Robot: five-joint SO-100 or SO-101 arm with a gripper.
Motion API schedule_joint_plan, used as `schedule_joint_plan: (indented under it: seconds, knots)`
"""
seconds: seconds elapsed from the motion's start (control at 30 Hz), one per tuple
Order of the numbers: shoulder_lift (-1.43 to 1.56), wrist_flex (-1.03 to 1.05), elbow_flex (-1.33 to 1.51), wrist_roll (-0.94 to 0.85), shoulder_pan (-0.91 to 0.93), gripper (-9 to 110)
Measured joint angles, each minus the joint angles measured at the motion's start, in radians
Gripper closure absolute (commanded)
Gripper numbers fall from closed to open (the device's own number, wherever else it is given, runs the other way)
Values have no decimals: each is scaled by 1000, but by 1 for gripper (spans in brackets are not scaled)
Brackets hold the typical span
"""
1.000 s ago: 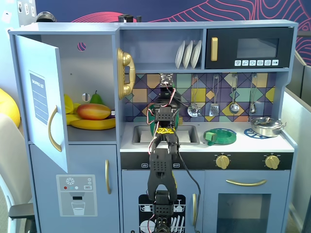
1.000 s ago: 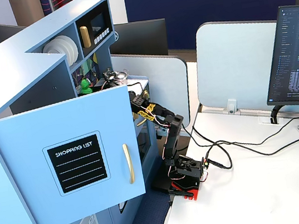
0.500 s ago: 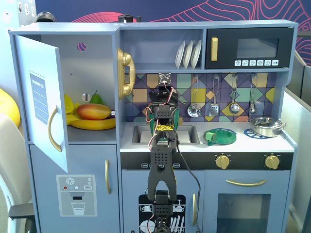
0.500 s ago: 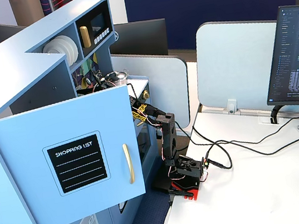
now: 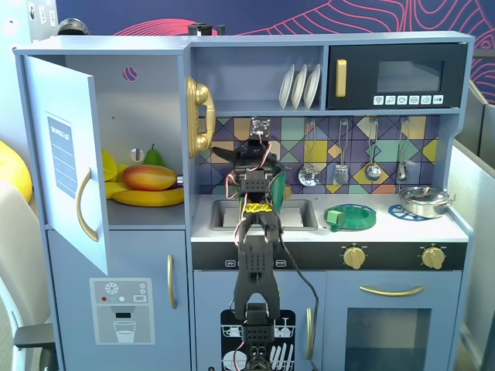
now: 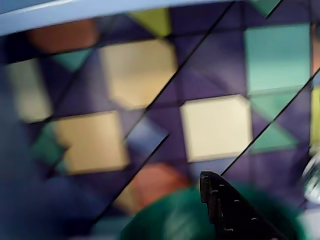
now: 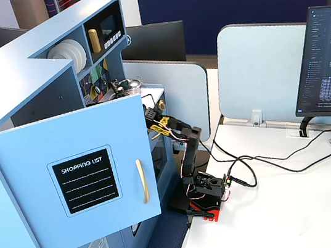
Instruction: Pick up the green pineapple from the left cabinet and place it in the green recipient
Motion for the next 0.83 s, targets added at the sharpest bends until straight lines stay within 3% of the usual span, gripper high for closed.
schedule_joint_plan:
  seconds: [0.23,0.5,0.63,0.83]
  knots:
    - [535,-6,600,20,-41,36]
    - [1147,204,1226,55,-54,36]
    - [1244,374,1405,66,-41,38]
    - [1267,440,1562,77,-14,44]
